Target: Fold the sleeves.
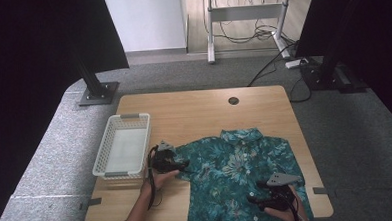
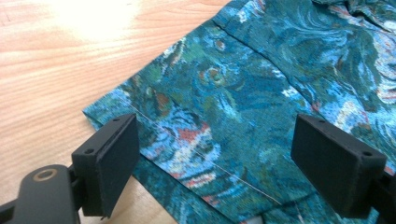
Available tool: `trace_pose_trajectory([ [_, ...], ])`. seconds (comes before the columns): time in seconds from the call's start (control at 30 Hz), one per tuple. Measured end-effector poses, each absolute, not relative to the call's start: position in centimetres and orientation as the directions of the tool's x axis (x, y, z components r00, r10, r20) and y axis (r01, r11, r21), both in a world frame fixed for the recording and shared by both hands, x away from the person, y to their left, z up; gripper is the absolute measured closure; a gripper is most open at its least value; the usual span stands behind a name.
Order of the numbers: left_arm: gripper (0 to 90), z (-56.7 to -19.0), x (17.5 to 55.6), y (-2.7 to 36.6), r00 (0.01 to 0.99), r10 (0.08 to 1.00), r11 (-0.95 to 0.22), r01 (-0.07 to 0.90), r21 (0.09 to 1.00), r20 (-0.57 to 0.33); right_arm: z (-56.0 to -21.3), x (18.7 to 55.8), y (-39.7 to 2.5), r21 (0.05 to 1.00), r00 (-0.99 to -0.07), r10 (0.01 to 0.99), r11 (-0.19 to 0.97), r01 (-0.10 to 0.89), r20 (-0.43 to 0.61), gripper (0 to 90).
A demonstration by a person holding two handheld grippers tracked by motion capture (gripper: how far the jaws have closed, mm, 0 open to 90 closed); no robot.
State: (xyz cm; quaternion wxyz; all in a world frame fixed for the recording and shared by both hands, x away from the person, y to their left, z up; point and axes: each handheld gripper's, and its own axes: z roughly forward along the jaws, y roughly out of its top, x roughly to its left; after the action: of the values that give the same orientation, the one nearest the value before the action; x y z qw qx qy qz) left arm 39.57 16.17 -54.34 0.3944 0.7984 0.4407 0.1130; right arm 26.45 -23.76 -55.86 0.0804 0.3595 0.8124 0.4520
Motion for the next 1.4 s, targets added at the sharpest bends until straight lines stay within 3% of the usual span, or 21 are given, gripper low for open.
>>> trace_pose_trajectory([
  [0.6, 15.2, -54.4, 41.0, 17.1, 0.565, 0.802, -0.272, 0.635, 0.723, -0.194, -56.2, 26.2, -24.0, 0.784, -0.731, 0.652, 0.340, 0.519, 0.202, 28.1],
  [1.4, 15.0, -54.7, 42.5, 16.9, 0.536, 0.829, -0.272, 0.637, 0.721, -0.161, -56.3, 26.2, -23.9, 0.784, -0.735, 0.647, 0.343, 0.518, 0.203, 28.3],
])
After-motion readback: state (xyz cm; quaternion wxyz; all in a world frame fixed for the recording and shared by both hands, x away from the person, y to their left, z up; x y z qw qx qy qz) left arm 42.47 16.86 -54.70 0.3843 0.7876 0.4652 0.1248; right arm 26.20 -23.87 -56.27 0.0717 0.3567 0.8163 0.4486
